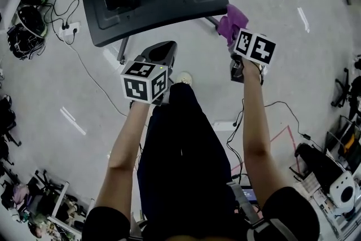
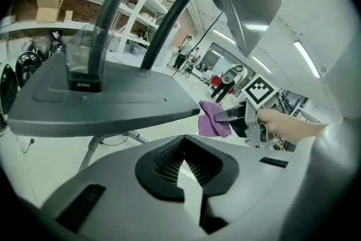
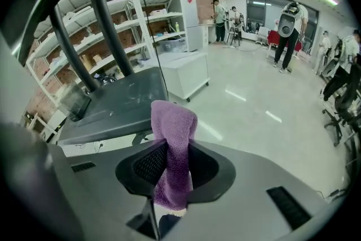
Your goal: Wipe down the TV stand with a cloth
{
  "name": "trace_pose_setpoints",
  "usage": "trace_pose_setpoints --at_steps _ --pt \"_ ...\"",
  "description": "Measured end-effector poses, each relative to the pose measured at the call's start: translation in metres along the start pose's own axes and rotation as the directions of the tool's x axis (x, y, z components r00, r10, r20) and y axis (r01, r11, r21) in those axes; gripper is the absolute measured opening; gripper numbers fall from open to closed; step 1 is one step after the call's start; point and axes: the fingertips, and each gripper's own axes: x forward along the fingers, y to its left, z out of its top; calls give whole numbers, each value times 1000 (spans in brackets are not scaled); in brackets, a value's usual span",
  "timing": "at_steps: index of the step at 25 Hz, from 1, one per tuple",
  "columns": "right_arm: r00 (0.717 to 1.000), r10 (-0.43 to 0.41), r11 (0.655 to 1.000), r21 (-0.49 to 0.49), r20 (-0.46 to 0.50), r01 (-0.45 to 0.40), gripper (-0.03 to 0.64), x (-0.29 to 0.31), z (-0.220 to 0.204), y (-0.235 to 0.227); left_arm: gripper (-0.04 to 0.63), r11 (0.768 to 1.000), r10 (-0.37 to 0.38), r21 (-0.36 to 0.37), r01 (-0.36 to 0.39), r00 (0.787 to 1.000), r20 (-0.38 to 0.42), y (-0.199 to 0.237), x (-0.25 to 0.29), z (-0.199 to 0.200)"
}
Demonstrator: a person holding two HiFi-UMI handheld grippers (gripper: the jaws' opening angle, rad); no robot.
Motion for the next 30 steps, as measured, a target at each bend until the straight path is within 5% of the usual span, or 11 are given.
trace_pose_setpoints --at_steps 16,30 --pt "995 101 978 -180 -21 -103 109 -19 -125 120 6 995 55 -84 -47 994 97 41 -97 -94" --pt "979 201 909 -367 -24 -196 109 89 -160 204 6 985 139 -124 -116 971 193 135 -62 -135"
